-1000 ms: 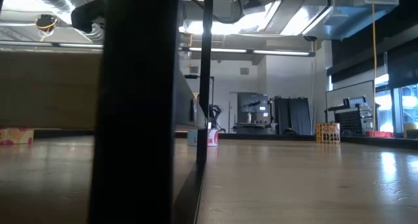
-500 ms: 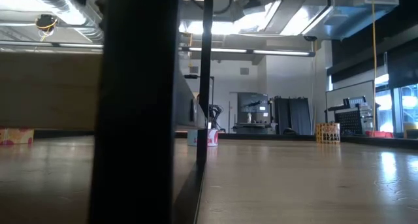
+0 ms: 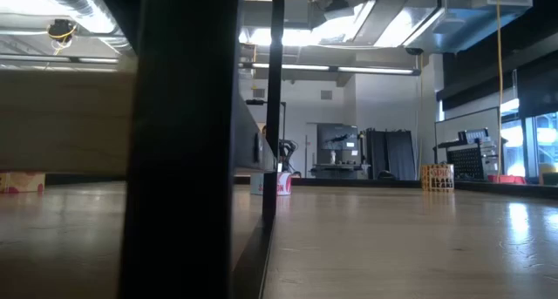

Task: Pick and place cans onto a shelf
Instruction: Put the canned peas on the shelf

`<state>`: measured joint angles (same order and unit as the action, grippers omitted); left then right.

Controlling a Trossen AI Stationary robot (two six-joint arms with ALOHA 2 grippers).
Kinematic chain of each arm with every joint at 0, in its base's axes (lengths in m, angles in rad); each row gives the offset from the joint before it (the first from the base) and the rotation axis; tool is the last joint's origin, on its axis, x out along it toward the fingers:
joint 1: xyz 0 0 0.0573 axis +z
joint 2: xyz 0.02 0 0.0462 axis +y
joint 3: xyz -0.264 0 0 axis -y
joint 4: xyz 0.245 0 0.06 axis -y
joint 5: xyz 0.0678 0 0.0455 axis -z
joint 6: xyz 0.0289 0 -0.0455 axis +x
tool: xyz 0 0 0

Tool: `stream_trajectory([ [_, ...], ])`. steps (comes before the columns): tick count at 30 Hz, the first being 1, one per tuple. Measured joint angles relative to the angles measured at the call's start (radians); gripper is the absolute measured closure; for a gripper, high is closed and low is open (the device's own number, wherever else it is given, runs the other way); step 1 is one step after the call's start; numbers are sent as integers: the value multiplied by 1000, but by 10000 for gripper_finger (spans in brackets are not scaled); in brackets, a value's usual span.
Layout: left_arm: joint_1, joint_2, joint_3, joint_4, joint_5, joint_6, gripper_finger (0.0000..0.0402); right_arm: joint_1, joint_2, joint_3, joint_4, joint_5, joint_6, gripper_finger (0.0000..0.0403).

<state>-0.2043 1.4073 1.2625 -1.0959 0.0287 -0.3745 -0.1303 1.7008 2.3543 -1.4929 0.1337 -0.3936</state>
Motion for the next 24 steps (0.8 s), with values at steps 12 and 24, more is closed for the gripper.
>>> stream_trajectory([
  [12, -216, -74, 2, -83, 47, -381, 401, 0, 0, 0, 1, -5, -5, 386],
  [24, -422, -71, 2, -72, 1, -671, 402, 0, -1, 0, 31, -5, -4, 386],
])
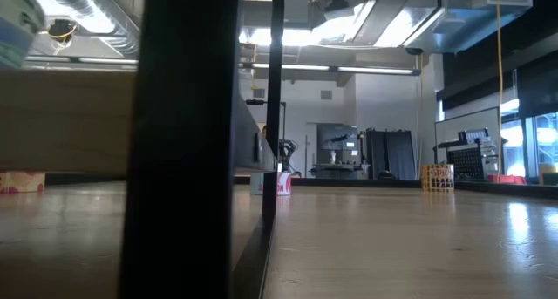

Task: Pick and place cans onto a shelf
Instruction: Put the canned peas on the shelf

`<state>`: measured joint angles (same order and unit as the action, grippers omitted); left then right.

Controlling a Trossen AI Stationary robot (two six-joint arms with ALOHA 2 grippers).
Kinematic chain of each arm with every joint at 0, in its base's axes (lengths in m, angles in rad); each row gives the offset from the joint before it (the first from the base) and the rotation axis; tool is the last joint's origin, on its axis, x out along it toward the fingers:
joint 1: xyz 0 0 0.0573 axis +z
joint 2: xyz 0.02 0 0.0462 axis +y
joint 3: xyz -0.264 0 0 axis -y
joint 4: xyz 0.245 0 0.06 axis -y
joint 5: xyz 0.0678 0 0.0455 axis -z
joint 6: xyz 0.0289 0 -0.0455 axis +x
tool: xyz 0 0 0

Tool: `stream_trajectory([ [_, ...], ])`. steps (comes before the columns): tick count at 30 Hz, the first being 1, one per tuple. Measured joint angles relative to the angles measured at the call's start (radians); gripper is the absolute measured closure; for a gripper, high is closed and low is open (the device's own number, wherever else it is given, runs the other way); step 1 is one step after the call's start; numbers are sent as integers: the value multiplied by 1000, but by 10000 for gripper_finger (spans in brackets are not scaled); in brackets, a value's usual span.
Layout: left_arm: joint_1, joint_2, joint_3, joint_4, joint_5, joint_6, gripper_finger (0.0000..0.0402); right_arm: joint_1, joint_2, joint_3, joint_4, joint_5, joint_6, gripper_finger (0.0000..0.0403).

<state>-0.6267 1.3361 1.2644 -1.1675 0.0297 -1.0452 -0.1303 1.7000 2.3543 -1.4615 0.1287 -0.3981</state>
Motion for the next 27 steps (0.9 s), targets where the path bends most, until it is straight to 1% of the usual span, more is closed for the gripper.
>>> stream_trajectory([
  [7, -74, 12, 0, -10, -41, -91, 401, 0, 0, 0, 7, 0, 0, 386],
  [13, -109, 63, 0, -26, -45, -105, 401, 0, 0, 0, 20, 0, 0, 386],
  [20, -120, 124, 0, -11, -43, -105, 401, 0, 0, 0, 45, 0, 0, 386],
  [27, -122, 137, 0, 2, -3, -134, 401, 0, 0, 0, 49, 0, 0, 386],
])
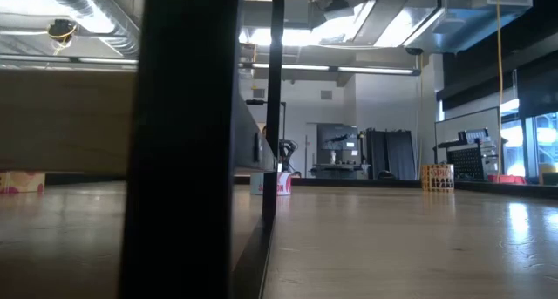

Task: Pick and place cans onto a shelf
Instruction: Put the canned peas on the shelf, then put the canned sauce on the shelf

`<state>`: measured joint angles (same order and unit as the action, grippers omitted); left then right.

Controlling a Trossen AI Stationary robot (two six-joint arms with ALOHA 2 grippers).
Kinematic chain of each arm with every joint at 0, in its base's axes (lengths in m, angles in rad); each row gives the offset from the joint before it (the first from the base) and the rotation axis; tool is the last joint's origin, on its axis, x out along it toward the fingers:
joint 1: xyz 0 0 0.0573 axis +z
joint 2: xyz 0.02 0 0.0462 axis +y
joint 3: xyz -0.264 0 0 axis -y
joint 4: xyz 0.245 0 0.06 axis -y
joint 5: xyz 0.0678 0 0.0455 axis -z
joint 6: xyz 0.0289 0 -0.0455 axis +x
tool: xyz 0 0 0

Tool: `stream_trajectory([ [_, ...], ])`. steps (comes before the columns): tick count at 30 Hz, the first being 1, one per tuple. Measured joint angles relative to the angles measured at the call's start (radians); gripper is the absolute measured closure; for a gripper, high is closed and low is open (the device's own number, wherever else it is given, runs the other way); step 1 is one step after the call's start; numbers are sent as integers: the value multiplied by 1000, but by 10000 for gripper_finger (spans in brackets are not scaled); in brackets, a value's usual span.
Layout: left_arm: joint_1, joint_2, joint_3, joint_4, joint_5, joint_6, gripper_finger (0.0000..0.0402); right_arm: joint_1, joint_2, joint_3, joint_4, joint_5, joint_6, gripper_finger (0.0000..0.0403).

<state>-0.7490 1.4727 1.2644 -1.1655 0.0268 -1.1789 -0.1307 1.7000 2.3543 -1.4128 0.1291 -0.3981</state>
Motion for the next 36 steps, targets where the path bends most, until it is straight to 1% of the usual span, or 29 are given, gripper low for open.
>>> stream_trajectory([
  [4, 0, 0, 0, 6, 19, -49, 390, 0, 0, 0, 4, 0, 0, 386],
  [13, 0, 0, 0, 27, 29, -46, 365, 0, 0, 0, 11, 0, 0, 386],
  [17, 1, 0, 0, 27, 52, -46, 362, 0, 0, 0, 11, 0, 0, 386],
  [25, 1, -27, 4, 22, 43, -93, 361, 0, 0, 0, 11, 0, 0, 386],
  [28, 2, -45, 30, 8, 19, -94, 361, 0, 0, 0, 11, 0, 0, 386],
  [30, 2, -57, 56, -30, -18, -94, 361, 0, 0, 0, 10, 0, 1, 386],
  [36, 7, -83, 128, -168, -182, -104, 361, 0, 0, 0, 10, 0, 23, 386],
])
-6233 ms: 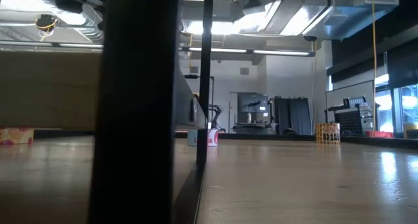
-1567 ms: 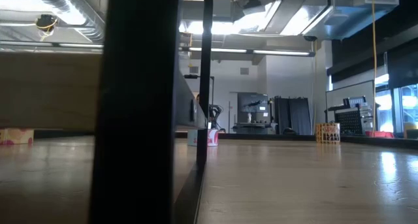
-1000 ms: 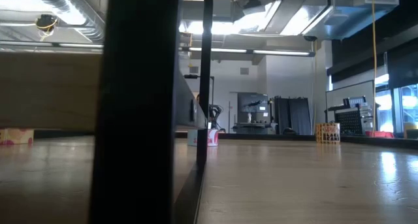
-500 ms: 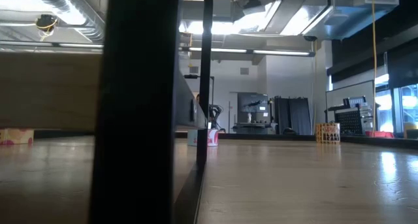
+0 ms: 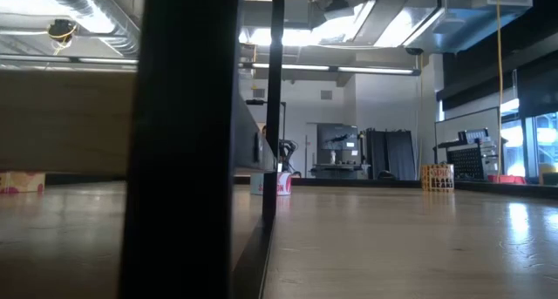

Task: Pick and place cans onto a shelf
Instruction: Put the canned sauce on the shelf

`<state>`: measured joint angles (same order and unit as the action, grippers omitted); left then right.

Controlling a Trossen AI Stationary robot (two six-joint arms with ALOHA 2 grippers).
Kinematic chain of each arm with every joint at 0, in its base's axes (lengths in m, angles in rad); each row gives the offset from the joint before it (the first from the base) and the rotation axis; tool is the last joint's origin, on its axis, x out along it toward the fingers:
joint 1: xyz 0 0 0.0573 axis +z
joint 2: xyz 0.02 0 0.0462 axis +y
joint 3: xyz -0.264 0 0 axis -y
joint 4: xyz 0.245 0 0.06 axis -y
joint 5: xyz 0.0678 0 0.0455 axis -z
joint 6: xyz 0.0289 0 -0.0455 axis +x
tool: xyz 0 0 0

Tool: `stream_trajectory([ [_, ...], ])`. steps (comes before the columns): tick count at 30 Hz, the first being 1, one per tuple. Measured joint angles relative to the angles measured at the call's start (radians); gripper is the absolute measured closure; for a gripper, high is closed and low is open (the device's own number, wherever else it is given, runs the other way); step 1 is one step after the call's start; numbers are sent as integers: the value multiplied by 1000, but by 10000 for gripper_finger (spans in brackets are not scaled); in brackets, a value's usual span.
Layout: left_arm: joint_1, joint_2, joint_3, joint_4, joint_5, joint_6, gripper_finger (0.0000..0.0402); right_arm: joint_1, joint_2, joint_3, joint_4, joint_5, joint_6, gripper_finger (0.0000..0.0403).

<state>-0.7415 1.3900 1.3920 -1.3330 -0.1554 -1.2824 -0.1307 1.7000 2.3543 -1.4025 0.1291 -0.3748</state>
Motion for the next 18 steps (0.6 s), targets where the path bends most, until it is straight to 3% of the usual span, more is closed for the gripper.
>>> stream_trajectory([
  [8, 44, -6, 6, -244, -51, -110, 382, 0, 0, 0, 0, 0, 0, 386],
  [14, 73, -12, -27, -236, -70, -96, 397, 0, 0, 0, 0, 0, 0, 386],
  [18, 76, -11, -90, -209, -25, -97, 400, 0, 0, 0, 0, 0, 0, 386],
])
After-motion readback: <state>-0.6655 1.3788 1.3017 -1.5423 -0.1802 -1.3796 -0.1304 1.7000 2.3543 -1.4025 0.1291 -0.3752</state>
